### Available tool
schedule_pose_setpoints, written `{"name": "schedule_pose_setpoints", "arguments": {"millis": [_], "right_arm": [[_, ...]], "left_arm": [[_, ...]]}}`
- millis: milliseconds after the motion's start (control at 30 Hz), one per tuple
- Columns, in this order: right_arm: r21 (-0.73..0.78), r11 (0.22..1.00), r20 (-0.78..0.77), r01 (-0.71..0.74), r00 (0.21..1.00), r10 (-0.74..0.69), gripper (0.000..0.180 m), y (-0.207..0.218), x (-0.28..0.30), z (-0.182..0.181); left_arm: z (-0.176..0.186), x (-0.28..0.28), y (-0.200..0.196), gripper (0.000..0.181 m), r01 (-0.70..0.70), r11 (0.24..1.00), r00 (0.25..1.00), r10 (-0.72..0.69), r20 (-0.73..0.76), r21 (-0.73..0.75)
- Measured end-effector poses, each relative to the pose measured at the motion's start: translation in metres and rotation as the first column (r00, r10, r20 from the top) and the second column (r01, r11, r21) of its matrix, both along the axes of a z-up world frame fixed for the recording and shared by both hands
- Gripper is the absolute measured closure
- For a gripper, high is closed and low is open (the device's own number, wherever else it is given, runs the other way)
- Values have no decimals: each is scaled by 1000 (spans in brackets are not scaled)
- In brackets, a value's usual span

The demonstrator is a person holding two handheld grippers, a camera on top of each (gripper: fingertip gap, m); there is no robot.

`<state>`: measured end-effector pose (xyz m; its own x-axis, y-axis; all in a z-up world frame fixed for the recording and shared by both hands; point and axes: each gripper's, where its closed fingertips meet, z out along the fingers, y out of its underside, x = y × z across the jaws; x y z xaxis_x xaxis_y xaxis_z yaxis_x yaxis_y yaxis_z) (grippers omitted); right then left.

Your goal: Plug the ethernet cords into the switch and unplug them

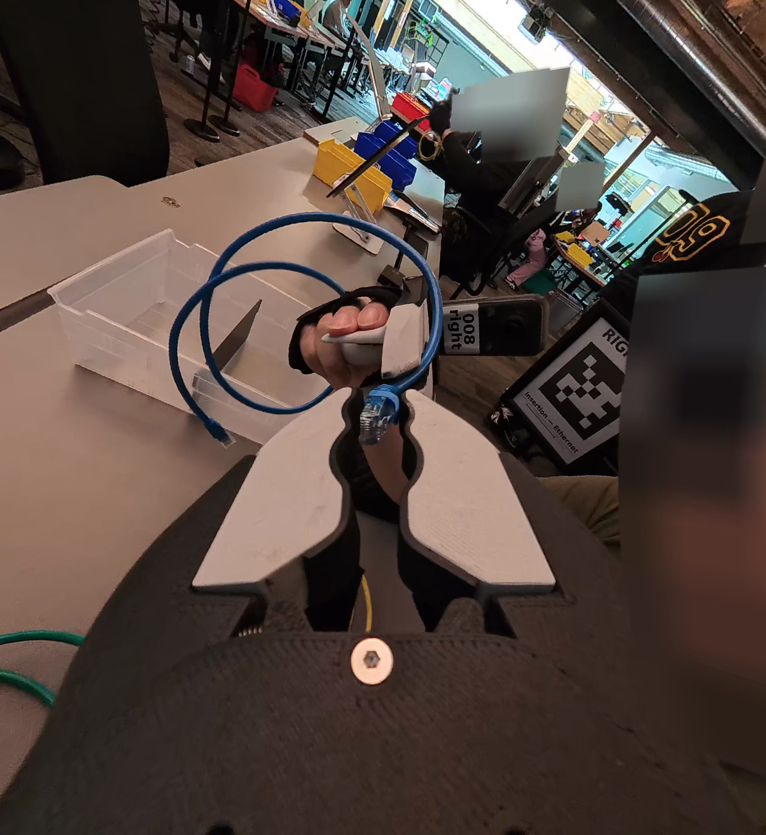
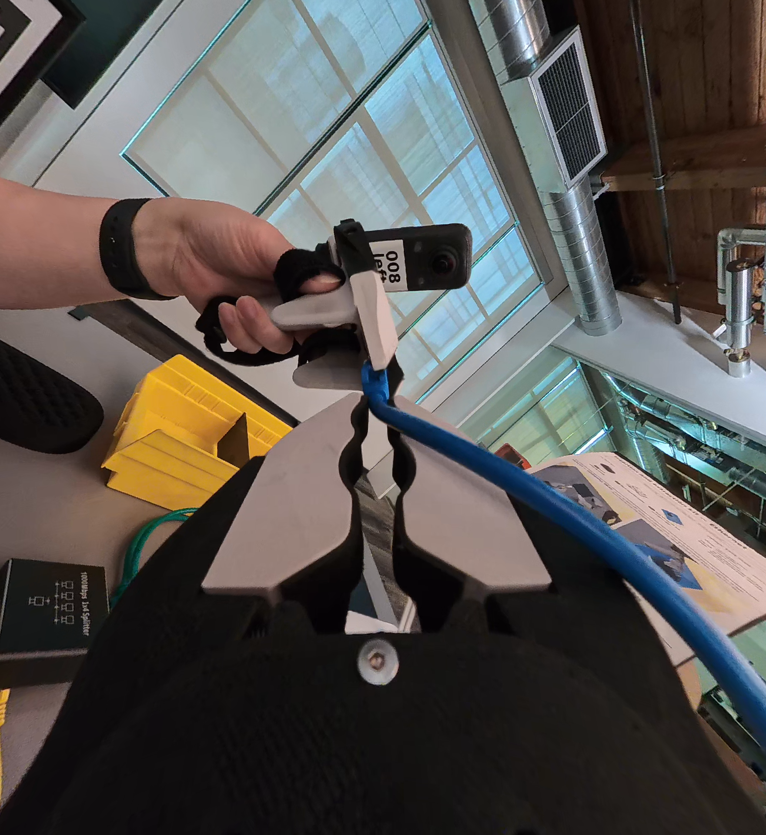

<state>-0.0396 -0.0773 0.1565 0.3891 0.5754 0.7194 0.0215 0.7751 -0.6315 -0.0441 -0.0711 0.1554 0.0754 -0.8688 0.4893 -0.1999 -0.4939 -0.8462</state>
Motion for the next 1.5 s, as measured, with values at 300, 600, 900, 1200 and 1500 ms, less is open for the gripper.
{"name": "schedule_pose_setpoints", "arguments": {"millis": [300,600,900,1200,1500], "right_arm": [[2,1000,18,5,1000,-5,173,2,-3,-4],[-6,999,43,34,998,-34,173,4,-9,-9],[-22,998,23,54,998,-53,173,10,-11,-9],[-41,999,12,35,999,-35,173,14,-10,-11],[20,997,13,73,997,-73,165,15,-11,-11]], "left_arm": [[-5,1,0,166,4,1000,1000,-4,-25,0],[-10,-4,4,164,-15,1000,999,15,-37,-26],[-13,-5,12,162,-27,1000,999,28,-26,7],[-16,-4,15,163,-57,998,996,59,-72,18],[-17,-4,15,163,-55,998,993,52,-104,-22]]}}
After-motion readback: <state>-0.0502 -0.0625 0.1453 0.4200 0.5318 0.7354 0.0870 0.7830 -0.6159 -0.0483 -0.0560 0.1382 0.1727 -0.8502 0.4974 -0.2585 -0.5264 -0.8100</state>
